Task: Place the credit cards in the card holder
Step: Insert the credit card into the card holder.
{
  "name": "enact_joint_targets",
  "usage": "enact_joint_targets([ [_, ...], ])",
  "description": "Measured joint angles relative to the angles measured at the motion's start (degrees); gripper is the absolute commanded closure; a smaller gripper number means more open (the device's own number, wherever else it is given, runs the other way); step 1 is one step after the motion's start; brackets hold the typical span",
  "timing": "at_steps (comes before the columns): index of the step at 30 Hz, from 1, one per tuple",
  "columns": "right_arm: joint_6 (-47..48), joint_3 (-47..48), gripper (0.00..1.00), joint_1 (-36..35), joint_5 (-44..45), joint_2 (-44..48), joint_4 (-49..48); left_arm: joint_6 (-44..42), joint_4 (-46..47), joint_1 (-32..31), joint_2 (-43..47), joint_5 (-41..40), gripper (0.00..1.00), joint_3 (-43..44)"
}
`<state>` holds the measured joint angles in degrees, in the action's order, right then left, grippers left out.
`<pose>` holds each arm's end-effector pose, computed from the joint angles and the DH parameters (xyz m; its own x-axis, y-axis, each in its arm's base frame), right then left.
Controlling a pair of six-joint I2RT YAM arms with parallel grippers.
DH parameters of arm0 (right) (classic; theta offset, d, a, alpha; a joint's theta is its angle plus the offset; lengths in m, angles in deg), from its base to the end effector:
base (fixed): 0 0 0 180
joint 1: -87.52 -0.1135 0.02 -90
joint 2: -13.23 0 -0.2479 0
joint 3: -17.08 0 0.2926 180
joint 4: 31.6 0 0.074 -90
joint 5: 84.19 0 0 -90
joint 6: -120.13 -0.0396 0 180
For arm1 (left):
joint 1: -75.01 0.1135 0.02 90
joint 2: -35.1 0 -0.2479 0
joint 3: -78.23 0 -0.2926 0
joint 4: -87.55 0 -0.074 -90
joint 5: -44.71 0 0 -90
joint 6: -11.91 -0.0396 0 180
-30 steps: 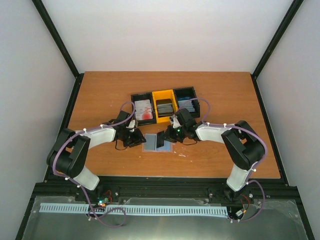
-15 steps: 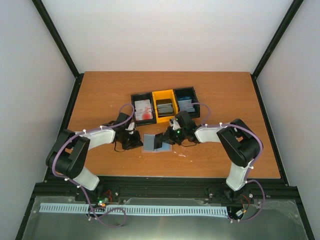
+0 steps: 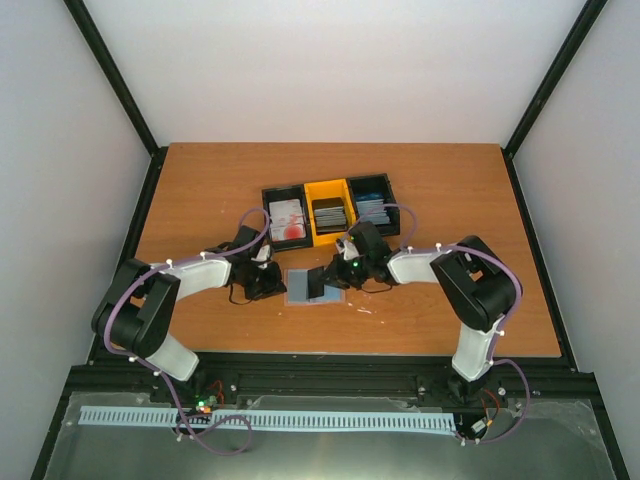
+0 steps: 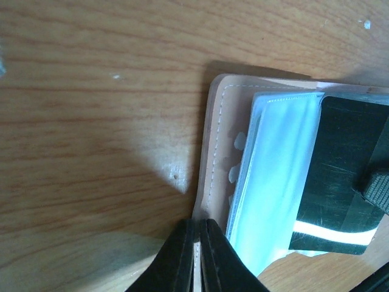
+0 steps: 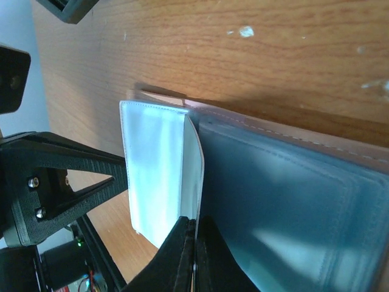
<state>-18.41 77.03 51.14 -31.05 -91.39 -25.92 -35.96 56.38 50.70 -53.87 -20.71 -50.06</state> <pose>0.2742 0.2315 0.0663 -0.9970 0.0102 -0.0763 -0.0537 0.6184 0.7840 0.2565 -0.1339 0.0819 -0.9732 -0.2298 -0.0132 -0.1875 0.8247 -0.5335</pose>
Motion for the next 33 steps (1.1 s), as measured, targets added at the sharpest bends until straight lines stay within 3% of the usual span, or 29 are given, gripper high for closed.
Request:
enact_joint_targets([
  [19, 2.4, 3.8, 0.96, -0.3, -5.1, -3.7, 1.1, 0.0, -0.1, -0.2, 0.3, -1.0, 0.94, 0.0],
  [33, 1.9, 5.1, 0.59, -2.3, 0.5, -2.2, 4.9, 0.0, -0.7, -0.2, 1.3, -2.1, 0.91, 0.0],
])
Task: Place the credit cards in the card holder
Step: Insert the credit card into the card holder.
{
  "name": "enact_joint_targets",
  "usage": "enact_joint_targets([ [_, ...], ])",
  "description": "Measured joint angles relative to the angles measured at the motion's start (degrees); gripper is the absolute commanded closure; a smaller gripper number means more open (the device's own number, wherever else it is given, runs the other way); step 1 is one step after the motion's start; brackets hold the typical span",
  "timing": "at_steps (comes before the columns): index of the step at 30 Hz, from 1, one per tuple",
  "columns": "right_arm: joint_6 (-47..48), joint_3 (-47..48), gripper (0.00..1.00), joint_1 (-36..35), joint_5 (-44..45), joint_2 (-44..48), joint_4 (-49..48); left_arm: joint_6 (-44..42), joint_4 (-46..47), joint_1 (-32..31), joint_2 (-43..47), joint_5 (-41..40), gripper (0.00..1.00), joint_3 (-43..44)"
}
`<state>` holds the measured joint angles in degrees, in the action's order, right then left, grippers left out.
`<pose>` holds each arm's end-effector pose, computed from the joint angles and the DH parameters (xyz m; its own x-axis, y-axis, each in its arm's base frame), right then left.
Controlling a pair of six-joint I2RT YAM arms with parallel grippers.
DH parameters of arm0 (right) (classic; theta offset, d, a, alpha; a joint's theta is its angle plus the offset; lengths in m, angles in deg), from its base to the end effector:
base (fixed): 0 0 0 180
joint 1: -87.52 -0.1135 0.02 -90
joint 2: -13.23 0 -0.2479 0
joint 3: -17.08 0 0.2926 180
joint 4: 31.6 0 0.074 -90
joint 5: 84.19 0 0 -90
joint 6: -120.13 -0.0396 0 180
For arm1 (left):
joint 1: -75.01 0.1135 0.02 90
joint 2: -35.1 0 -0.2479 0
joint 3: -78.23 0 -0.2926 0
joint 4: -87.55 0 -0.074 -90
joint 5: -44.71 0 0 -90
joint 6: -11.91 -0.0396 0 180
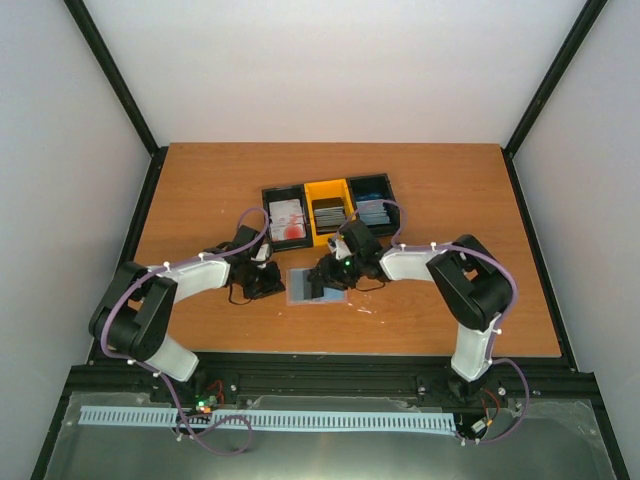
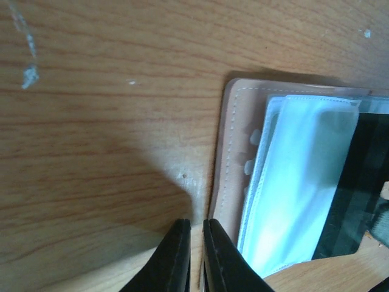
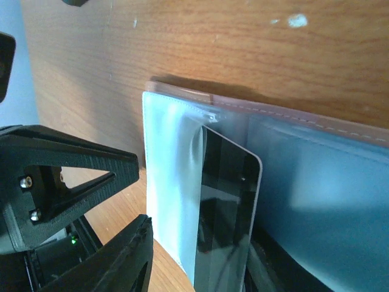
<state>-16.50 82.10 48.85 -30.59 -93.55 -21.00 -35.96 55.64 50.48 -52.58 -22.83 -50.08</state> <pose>0.2777 0.2523 0.0721 -0.9958 -0.0476 -0.0778 -0.0902 0.6357 0.7666 0.2560 -0.1335 0.0868 -0.9702 -0.2387 -0.0416 -0.1839 0.8373 -0.5149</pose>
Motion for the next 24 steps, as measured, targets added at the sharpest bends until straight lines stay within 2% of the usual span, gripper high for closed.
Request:
enact_joint_targets([
  [8, 1.4, 0.0, 0.56, 0.0, 5.6, 5.7, 7.1, 0.0, -0.5, 0.0, 0.5, -0.8, 0.85, 0.0],
  [11, 2.0, 0.0, 0.61, 0.0, 7.2, 5.7, 9.8, 0.0, -0.4, 0.0, 0.5, -0.3, 0.84, -0.1],
  [17, 3.1, 2.0, 0.79, 0.0, 8.3, 3.3, 12.7, 0.0, 0.0, 0.0, 0.5, 0.5, 0.86, -0.1],
  [24, 3.8, 3.8, 0.83, -0.6, 8.0, 1.5, 12.9, 0.0, 0.8, 0.0, 0.5, 1.6, 0.91, -0.2],
])
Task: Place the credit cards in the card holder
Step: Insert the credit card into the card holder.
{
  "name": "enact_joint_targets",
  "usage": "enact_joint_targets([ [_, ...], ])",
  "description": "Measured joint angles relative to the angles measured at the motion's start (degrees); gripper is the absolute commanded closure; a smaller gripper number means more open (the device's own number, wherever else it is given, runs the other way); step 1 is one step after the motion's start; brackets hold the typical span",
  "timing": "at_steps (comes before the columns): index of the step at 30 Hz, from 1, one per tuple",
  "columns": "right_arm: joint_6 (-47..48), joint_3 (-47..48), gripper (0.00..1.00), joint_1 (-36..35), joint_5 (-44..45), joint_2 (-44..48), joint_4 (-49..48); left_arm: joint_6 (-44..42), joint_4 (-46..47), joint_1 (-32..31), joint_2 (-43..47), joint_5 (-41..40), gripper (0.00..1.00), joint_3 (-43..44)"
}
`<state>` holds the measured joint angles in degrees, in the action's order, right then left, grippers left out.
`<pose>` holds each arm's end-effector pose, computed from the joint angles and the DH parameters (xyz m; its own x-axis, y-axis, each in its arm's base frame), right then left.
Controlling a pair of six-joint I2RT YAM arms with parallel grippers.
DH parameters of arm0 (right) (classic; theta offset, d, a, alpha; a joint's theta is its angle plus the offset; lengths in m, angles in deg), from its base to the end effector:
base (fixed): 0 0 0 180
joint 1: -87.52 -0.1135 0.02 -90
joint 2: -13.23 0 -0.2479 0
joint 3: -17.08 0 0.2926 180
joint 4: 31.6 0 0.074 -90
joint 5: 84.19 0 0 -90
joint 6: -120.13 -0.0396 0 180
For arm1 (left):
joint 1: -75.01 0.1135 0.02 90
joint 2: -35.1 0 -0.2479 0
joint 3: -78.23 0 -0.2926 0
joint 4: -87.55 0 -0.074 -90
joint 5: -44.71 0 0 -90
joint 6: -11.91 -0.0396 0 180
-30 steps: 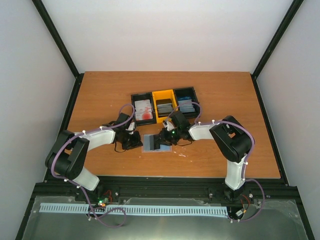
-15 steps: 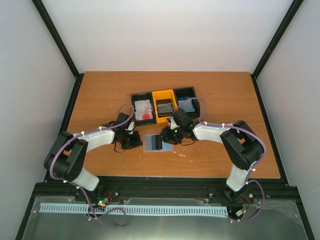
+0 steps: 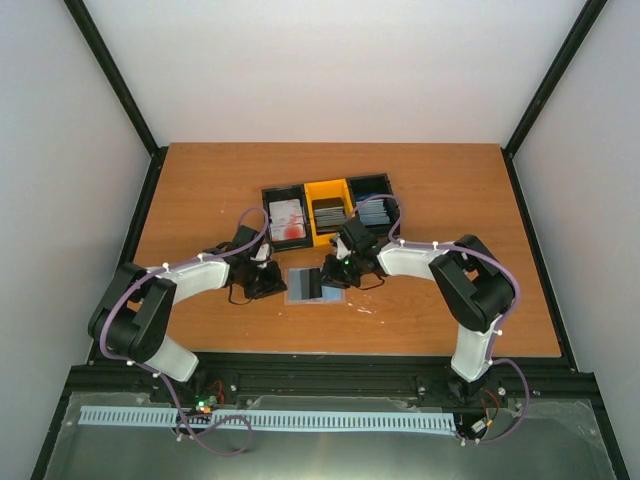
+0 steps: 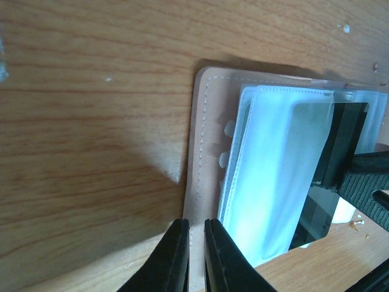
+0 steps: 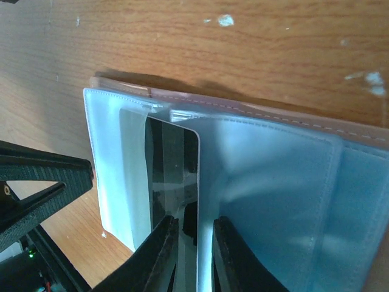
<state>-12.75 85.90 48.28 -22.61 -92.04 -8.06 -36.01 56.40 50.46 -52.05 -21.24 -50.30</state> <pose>0.2786 0.2519 0.0846 -0.9955 -0.0403 -0.0861 -0.0864 0.7615 0.6423 0.2559 -0.1346 0.0892 -0.9727 -0.2285 -0.0409 -0.1706 0.8230 -0.5418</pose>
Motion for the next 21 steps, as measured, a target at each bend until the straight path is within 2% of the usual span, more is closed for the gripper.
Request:
enact_joint_targets([
  [12, 0.5, 1.7, 0.94, -1.2, -0.3, -0.5, 0.9, 0.0, 0.0, 0.0, -0.1, 0.0, 0.91, -0.5],
  [21, 0.7, 3.3, 0.97, -1.7, -1.2, -2.6, 0.8, 0.0, 0.1, 0.0, -0.1, 0.3, 0.92, -0.5],
])
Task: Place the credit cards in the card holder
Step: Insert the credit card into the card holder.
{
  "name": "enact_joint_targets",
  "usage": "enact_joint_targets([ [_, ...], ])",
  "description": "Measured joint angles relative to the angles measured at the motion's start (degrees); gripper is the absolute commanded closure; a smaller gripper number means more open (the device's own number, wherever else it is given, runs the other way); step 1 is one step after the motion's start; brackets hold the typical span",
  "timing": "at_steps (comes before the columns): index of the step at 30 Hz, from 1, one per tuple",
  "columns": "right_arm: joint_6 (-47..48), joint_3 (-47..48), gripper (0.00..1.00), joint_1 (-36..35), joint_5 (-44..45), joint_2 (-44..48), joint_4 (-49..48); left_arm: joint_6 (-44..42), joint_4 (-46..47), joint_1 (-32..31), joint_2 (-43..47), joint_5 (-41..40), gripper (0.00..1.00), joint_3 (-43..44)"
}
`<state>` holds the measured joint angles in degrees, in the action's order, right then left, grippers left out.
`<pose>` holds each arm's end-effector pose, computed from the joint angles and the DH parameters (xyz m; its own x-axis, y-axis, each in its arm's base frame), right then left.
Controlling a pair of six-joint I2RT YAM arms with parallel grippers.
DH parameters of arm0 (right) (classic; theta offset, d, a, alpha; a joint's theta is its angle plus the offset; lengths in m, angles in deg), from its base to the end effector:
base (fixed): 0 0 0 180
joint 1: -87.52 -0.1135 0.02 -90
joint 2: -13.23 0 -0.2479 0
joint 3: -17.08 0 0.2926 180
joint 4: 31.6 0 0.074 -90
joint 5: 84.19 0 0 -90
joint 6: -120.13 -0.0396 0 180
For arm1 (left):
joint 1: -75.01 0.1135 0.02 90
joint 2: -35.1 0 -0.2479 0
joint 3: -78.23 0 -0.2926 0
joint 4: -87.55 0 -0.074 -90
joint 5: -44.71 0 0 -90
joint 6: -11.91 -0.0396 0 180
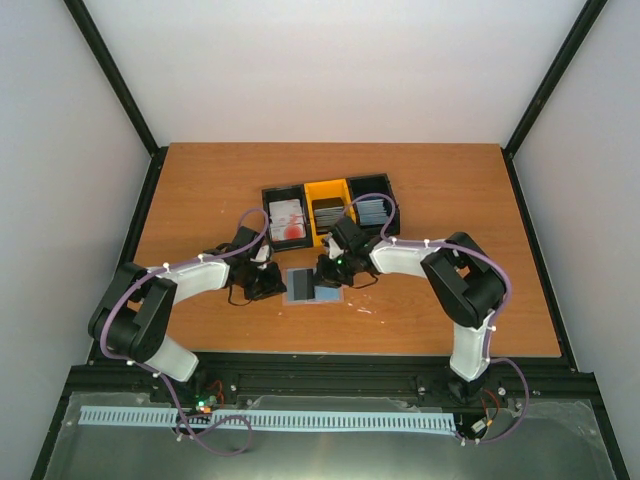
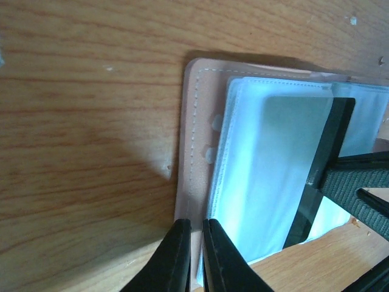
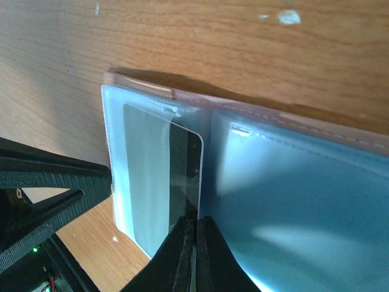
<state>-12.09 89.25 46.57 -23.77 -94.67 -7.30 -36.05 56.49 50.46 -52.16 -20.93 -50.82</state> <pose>0.2802 0.2690 0.0846 -0.9927 -0.0877 -0.0826 -0.1204 0.7483 0.6524 0.2536 -0.1338 0.0863 -0.9737 -0.2259 -0.0308 -0.1739 0.8232 -0.5404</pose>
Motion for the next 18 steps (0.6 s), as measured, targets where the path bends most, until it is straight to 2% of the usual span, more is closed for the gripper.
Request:
enact_joint_targets([
  [11, -0.2, 2.4, 0.97, -1.8, -2.3, -2.8, -2.7, 0.0, 0.2, 0.0, 0.0, 0.5, 0.93, -0.1],
  [18, -0.2, 3.1, 0.93, -1.9, -2.8, -3.9, -3.1, -0.1, 0.2, 0.0, 0.0, 0.5, 0.94, -0.2],
])
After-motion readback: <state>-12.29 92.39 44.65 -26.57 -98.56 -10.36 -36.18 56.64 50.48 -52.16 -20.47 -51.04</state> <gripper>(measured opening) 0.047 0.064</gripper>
